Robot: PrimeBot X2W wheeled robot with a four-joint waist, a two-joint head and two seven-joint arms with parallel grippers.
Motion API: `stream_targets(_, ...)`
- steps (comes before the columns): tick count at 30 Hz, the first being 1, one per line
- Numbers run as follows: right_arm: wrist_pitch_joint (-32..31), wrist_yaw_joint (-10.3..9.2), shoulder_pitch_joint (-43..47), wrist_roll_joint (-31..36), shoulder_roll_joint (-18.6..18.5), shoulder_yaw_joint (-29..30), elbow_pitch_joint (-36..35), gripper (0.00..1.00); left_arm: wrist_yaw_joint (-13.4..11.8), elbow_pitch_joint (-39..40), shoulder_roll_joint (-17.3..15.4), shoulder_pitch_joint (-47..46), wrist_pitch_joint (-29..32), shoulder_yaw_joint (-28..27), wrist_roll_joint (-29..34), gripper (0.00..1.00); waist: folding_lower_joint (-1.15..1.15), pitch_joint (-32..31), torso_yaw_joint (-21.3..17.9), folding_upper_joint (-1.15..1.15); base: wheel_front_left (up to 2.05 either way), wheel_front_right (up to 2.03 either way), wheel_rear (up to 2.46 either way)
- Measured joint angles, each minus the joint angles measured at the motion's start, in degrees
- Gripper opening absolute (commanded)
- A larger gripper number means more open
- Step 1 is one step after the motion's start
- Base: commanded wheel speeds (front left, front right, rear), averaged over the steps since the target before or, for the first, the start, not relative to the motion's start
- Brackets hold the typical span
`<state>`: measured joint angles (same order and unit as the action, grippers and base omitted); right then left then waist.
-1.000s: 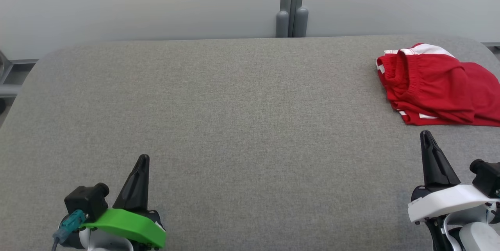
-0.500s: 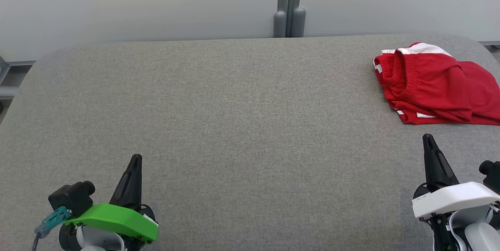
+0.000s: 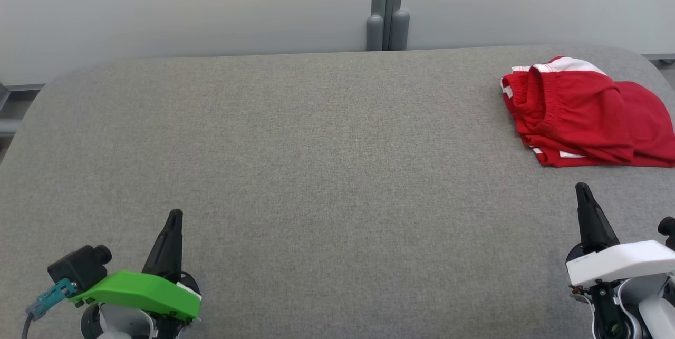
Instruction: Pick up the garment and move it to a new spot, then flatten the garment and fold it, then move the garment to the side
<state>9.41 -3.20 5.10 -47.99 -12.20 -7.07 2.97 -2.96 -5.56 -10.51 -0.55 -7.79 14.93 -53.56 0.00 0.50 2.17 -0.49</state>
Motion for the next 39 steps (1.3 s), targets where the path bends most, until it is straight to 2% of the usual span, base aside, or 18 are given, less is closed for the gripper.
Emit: stream_targets(39, -6.73, 4.83, -3.75, -25.40, 3.60, 5.48, 6.13, 0.00, 4.76, -5.02, 2.92, -0.24, 6.34, -8.46, -21.67, 0.00, 0.00, -0.15, -1.16, 0.00, 0.00, 0.00, 0.00)
